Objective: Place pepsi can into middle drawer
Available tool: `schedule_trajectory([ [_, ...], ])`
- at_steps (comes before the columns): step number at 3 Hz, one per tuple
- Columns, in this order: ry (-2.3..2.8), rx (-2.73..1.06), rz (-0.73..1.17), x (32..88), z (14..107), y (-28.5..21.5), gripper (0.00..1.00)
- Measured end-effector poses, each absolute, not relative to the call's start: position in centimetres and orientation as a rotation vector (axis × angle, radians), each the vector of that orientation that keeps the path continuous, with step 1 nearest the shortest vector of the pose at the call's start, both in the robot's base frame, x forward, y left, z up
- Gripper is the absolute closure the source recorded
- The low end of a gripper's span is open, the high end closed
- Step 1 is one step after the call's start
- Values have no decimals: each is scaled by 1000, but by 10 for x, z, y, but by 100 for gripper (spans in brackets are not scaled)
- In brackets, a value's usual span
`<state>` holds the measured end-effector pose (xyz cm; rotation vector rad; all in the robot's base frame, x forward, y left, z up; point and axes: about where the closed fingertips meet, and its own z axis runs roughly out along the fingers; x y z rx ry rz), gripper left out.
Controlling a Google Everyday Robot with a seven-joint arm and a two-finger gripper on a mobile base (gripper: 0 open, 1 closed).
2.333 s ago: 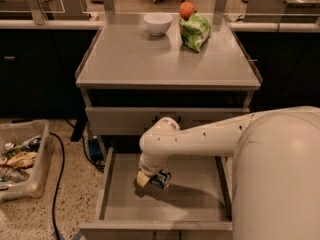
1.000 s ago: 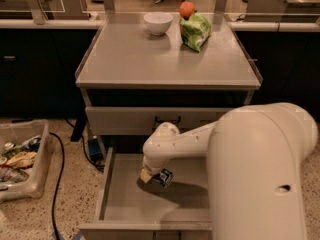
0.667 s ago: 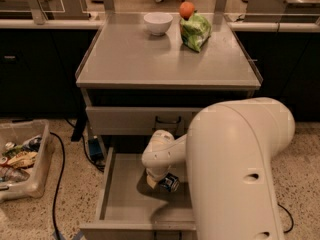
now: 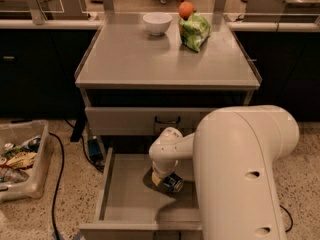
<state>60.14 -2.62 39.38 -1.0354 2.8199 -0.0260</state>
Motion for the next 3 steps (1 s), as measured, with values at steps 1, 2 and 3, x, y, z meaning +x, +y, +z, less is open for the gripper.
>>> schedule_trajectory([
  [1, 2971, -914, 101, 609, 353, -59, 100],
  [2, 3028, -857, 154, 612, 338, -72, 100],
  [3, 3028, -858, 154, 612, 338, -72, 100],
])
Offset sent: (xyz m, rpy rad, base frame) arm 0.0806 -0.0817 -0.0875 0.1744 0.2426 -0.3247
